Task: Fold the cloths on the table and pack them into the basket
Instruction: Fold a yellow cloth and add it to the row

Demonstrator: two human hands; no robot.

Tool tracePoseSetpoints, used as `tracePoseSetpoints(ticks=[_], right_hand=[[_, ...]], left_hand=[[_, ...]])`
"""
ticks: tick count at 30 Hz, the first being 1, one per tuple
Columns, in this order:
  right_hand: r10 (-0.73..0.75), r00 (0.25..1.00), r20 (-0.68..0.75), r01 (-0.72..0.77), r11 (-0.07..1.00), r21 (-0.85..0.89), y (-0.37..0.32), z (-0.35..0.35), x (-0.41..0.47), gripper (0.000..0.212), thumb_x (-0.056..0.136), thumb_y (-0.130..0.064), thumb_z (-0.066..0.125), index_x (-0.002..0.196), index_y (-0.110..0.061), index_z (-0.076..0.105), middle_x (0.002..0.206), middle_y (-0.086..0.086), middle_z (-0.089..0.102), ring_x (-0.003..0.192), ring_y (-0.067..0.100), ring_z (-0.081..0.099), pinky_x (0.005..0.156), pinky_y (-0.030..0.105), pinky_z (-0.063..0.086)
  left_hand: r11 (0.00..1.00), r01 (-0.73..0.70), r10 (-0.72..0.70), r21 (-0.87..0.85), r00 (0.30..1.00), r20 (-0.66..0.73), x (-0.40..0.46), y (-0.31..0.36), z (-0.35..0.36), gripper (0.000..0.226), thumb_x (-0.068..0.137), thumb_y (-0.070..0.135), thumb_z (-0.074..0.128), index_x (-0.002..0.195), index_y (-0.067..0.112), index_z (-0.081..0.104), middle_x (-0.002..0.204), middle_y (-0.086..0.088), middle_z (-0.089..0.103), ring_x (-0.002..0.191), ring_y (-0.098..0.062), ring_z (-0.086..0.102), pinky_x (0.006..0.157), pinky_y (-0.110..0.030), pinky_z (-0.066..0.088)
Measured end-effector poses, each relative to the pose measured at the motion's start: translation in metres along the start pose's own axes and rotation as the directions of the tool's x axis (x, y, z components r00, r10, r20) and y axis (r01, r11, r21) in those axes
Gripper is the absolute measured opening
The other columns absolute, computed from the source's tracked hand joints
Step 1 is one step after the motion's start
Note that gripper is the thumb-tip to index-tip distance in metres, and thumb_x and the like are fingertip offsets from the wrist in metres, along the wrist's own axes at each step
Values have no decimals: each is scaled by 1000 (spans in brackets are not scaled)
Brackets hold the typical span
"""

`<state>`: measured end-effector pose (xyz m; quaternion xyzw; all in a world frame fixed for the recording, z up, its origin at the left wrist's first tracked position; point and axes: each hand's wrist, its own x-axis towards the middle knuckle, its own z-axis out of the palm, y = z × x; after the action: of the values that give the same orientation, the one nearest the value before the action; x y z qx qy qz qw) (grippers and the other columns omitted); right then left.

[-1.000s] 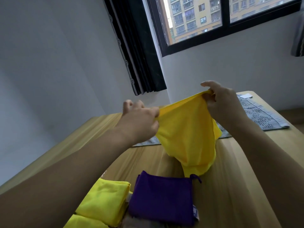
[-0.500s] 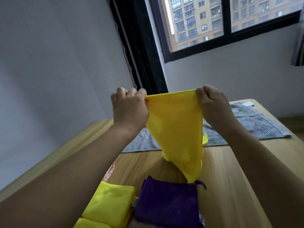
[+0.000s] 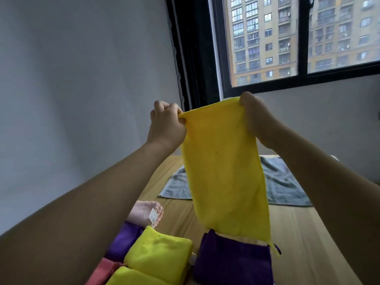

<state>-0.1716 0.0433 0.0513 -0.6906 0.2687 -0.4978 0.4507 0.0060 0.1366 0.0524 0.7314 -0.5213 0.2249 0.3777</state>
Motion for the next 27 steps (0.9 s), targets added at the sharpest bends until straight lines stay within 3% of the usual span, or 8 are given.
tracePoseSetpoints(ticks=[3,5,8,12,15,18,22,27], right_hand=[[85,992,93,-48,938,-344,6,3,10,18,94,-12,40,77,-18,40,75,0,36,65,9,35,58,23,34],[115,991,66,-79,912,-402,16,5,21,19,93,-10,40,76,-16,42,75,0,41,63,11,40,57,26,38],[103,995,10,-87,883,-460,32,11,35,6,92,-8,39,96,-7,44,75,0,40,67,17,43,57,27,38],[35,999,-41,-47,932,-358,38,18,49,19,91,-1,30,82,-16,38,75,0,35,69,14,36,55,24,32],[-16,994,-110,-2,986,-167,34,24,55,24,86,3,30,88,-17,42,78,0,39,71,12,37,59,25,33],[12,987,-159,-23,997,-71,31,25,53,21,81,0,33,78,-18,43,75,1,39,71,14,38,62,28,35],[68,983,-171,-93,986,-141,23,20,45,17,69,-7,36,61,-20,43,66,2,39,73,23,41,65,36,37],[184,977,-112,-201,964,-176,6,12,38,28,90,-2,37,68,-19,43,68,0,37,60,12,35,53,22,34]], left_hand=[[959,235,-230,-158,972,52,8,-8,5,6,89,11,55,93,14,59,103,-4,48,90,-23,53,67,-28,45],[910,336,-315,-242,941,121,10,-14,13,7,89,10,56,94,14,60,93,-4,57,83,-20,55,59,-24,42],[900,358,-345,-249,934,97,13,-21,28,12,89,6,53,97,14,58,88,-1,56,78,-16,52,56,-23,42],[910,309,-339,-275,938,-67,23,-24,38,15,89,2,48,97,14,50,80,3,48,68,-11,46,54,-23,42],[910,255,-307,-326,945,-117,28,-21,37,14,89,1,44,96,14,44,77,2,45,63,-12,43,53,-27,40],[923,228,-263,-309,962,-76,29,-20,32,12,88,4,44,92,14,42,76,2,42,62,-11,40,51,-24,35],[966,227,-230,-124,973,-11,27,-20,18,10,84,11,46,82,18,40,71,2,43,61,-15,39,53,-27,30],[966,240,-236,-95,970,55,22,-5,-1,9,86,6,40,91,13,43,75,-3,51,60,-19,56,50,-27,36]])
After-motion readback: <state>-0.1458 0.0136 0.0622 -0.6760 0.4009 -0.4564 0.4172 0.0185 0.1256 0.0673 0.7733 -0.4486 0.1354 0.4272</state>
